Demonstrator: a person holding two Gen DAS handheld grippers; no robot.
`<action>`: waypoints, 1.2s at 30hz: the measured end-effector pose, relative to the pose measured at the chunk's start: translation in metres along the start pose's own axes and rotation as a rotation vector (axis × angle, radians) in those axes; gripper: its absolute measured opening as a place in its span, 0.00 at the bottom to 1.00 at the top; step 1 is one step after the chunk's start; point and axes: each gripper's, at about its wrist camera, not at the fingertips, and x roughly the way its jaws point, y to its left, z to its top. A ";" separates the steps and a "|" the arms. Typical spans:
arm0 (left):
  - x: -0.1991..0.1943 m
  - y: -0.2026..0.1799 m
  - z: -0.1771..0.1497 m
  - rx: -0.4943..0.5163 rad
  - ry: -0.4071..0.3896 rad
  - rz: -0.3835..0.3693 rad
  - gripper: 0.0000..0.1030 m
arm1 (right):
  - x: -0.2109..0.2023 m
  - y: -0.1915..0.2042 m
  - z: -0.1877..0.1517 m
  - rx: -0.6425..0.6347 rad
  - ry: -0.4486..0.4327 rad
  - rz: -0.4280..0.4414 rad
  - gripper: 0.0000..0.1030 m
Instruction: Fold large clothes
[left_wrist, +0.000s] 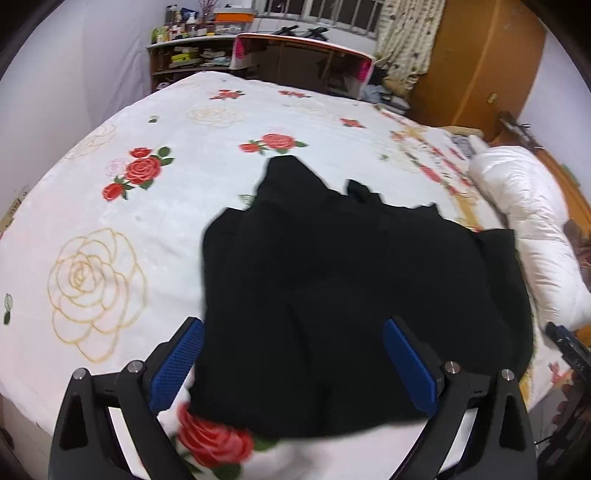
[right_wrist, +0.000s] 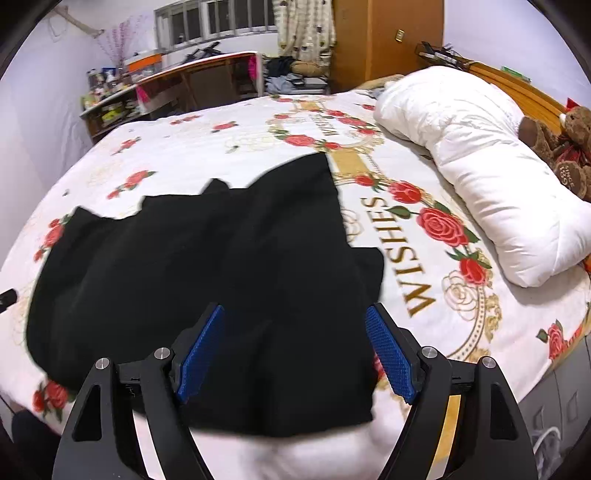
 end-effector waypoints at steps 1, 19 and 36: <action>-0.005 -0.005 -0.005 0.008 -0.001 -0.004 0.96 | -0.008 0.007 -0.005 0.001 -0.001 0.010 0.76; -0.060 -0.071 -0.083 0.194 -0.098 0.109 0.96 | -0.066 0.081 -0.075 -0.079 -0.014 0.086 0.76; -0.074 -0.076 -0.103 0.164 -0.087 0.116 0.96 | -0.084 0.084 -0.095 -0.069 -0.032 0.062 0.76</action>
